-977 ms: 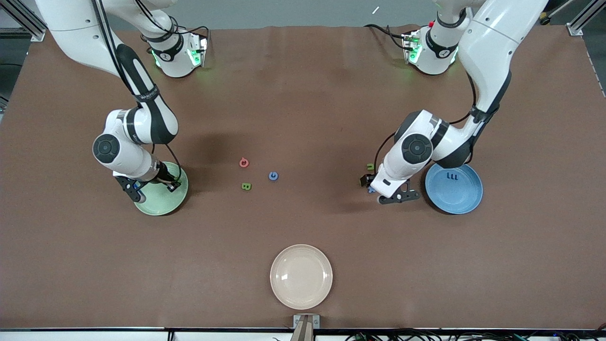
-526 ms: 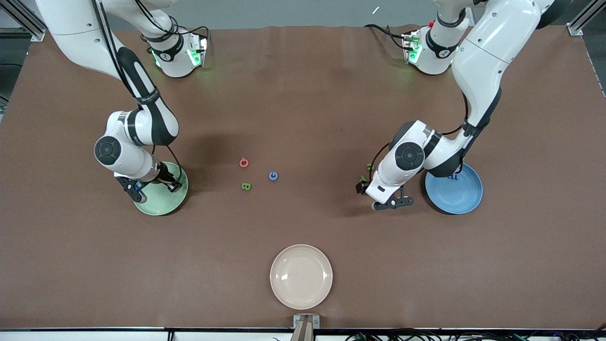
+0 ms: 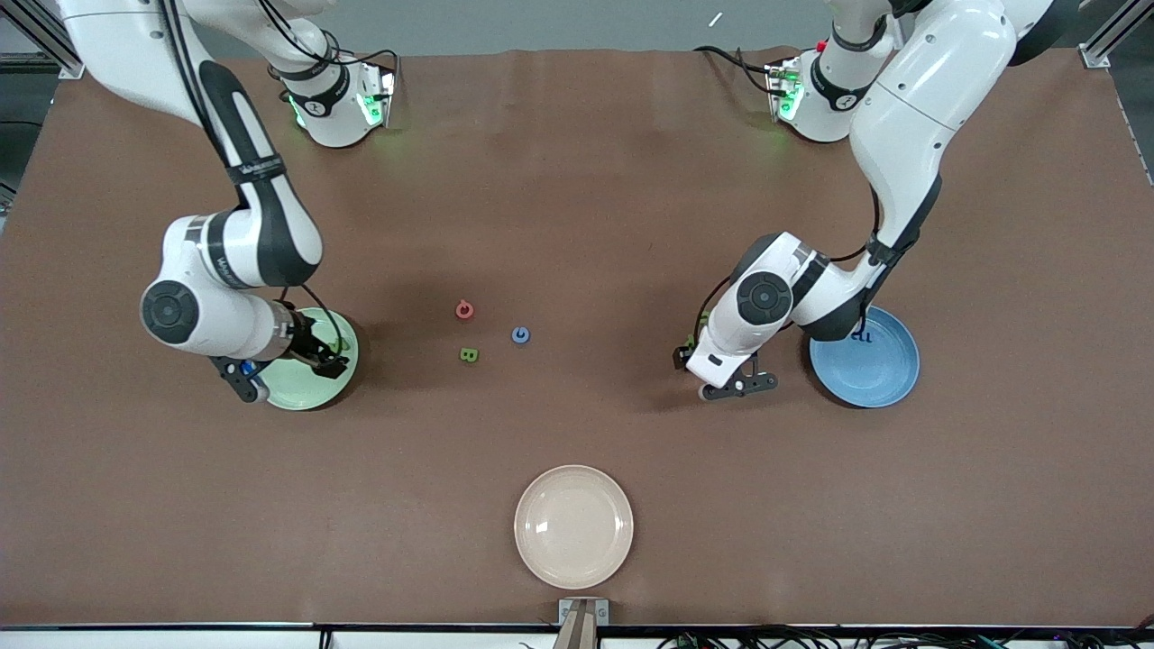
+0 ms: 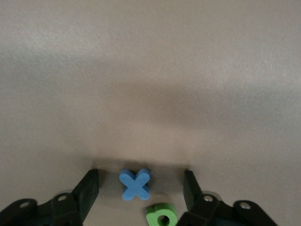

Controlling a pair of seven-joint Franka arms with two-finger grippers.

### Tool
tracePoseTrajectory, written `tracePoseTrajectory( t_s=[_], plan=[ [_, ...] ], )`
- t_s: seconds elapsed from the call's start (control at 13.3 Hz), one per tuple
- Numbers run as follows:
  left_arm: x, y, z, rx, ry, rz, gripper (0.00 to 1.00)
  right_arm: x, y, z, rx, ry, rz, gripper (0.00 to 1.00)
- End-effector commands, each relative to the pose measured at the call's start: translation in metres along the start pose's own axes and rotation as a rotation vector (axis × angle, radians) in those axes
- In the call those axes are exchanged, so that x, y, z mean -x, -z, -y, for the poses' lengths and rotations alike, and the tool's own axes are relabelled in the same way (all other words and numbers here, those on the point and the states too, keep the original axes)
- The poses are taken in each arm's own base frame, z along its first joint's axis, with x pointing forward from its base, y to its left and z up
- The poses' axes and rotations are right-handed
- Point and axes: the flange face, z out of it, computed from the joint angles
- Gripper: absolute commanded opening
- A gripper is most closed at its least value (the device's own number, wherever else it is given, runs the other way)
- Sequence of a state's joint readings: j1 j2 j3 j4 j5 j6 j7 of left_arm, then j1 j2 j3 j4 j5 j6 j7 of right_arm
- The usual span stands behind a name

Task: Sort upper and lower case letters into plates
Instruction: 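Grasp the blue X with the left gripper while the right gripper reaches the B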

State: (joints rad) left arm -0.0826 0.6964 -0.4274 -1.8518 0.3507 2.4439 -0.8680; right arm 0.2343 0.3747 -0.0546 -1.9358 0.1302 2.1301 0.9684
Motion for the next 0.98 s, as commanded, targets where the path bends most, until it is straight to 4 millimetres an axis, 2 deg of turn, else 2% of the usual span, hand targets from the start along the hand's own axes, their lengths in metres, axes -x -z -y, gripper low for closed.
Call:
tracePoseTrajectory(
  t_s=[0.0, 0.08, 0.15, 0.3, 0.45, 0.53, 0.68, 0.75, 0.9],
  plan=[
    [0.002, -0.003, -0.003, -0.024, 0.003, -0.005, 0.51, 0.044, 0.003, 0.031, -0.027, -0.007, -0.026, 1.0],
    [0.001, -0.004, -0.001, -0.026, 0.007, -0.006, 0.42, 0.065, 0.003, 0.044, -0.045, 0.058, -0.054, 1.0],
    [0.0, -0.003, -0.001, -0.027, 0.006, -0.008, 0.33, 0.078, 0.001, 0.052, -0.06, 0.11, -0.071, 1.0],
    [-0.001, 0.0, -0.001, -0.026, 0.011, -0.013, 0.18, 0.09, 0.0, 0.061, -0.081, 0.272, -0.096, 1.0],
    [-0.003, 0.007, 0.0, -0.031, 0.054, -0.018, 0.09, 0.107, -0.007, 0.069, -0.087, 0.414, -0.115, 1.0],
    [-0.006, 0.013, 0.004, -0.052, 0.059, -0.013, 0.08, 0.114, -0.015, 0.073, -0.095, 0.458, -0.129, 1.0],
    [-0.011, 0.043, 0.018, -0.104, 0.054, -0.018, 0.07, 0.127, -0.036, 0.081, -0.12, 0.496, -0.156, 1.0],
    [-0.016, 0.059, 0.028, -0.122, 0.056, -0.024, 0.07, 0.133, -0.051, 0.086, -0.123, 0.514, -0.164, 1.0],
    [-0.022, 0.079, 0.06, -0.153, 0.022, -0.015, 0.07, 0.135, -0.068, 0.088, -0.109, 0.575, -0.166, 1.0]
  ],
)
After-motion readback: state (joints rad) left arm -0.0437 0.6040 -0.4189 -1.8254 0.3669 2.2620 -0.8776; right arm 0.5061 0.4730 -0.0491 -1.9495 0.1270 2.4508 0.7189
